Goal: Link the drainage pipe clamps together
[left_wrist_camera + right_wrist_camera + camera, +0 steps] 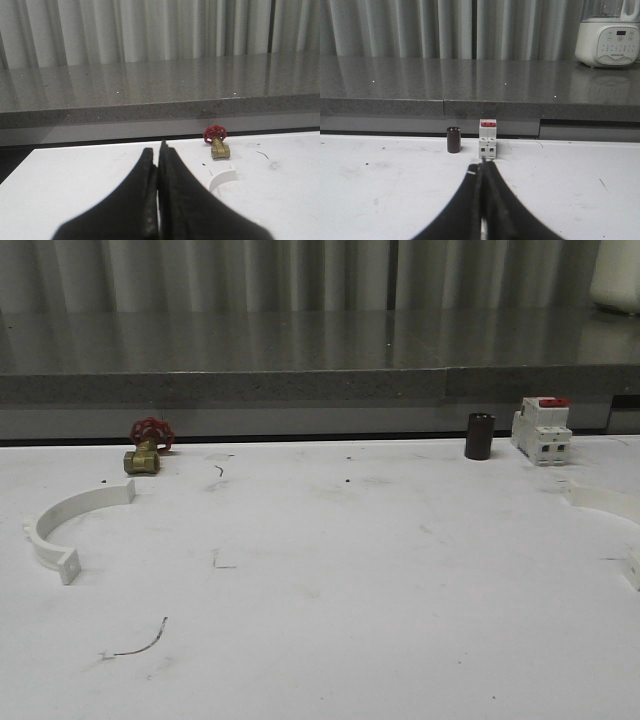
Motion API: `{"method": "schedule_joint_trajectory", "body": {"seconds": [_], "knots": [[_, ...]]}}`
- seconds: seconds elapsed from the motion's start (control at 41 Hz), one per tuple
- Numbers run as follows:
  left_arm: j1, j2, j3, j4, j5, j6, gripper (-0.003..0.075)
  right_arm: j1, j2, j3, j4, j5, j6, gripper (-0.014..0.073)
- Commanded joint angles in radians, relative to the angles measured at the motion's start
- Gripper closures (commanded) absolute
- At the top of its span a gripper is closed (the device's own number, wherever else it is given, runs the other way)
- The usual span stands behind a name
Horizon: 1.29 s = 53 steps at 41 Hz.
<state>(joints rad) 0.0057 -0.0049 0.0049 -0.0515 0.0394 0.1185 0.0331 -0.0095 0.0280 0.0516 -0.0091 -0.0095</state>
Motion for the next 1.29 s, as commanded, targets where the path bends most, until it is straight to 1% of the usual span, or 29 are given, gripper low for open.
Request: {"method": "schedule_joint_trajectory", "body": {"seconds": [0.0, 0.146, 0.244, 0.317, 0.415, 0.537, 0.61, 0.683, 0.78, 0.854, 1.0, 1.268], "knots": [[-0.006, -0.011, 0.022, -0.006, -0.089, -0.003, 0.0741, -0.005, -0.017, -0.005, -0.003, -0.089, -0.006, 0.071], [-0.006, -0.011, 0.022, -0.006, -0.092, -0.003, 0.0741, -0.005, -0.017, -0.006, -0.003, -0.106, -0.006, 0.071], [-0.006, -0.011, 0.01, -0.017, -0.14, -0.003, 0.0741, -0.005, -0.017, -0.013, -0.003, -0.12, -0.006, 0.071], [-0.006, -0.009, -0.048, -0.041, -0.135, -0.003, 0.0741, -0.005, -0.017, -0.057, -0.003, -0.089, -0.006, 0.071], [-0.006, -0.005, -0.145, -0.041, -0.106, -0.003, 0.0741, -0.005, -0.016, -0.156, -0.003, 0.009, -0.006, 0.071], [-0.006, 0.048, -0.332, -0.041, -0.003, -0.003, 0.0741, -0.005, 0.032, -0.337, -0.003, 0.187, -0.006, 0.071], [-0.006, 0.096, -0.432, -0.041, 0.074, -0.003, 0.0741, -0.005, 0.083, -0.427, -0.003, 0.26, -0.006, 0.071], [-0.006, 0.184, -0.569, -0.041, 0.199, -0.003, 0.0741, -0.005, 0.183, -0.545, -0.003, 0.353, -0.006, 0.071], [-0.006, 0.294, -0.684, -0.041, 0.322, -0.003, 0.0741, -0.005, 0.307, -0.653, -0.001, 0.47, -0.006, 0.071], [-0.006, 0.355, -0.701, -0.041, 0.35, -0.003, 0.0741, -0.005, 0.396, -0.69, 0.008, 0.529, -0.006, 0.071], [-0.006, 0.455, -0.693, -0.041, 0.396, -0.003, 0.0741, -0.005, 0.527, -0.69, 0.059, 0.591, -0.006, 0.071], [-0.006, 0.591, -0.693, -0.041, 0.416, -0.003, 0.0741, -0.005, 0.691, -0.69, 0.061, 0.606, -0.006, 0.071]]}}
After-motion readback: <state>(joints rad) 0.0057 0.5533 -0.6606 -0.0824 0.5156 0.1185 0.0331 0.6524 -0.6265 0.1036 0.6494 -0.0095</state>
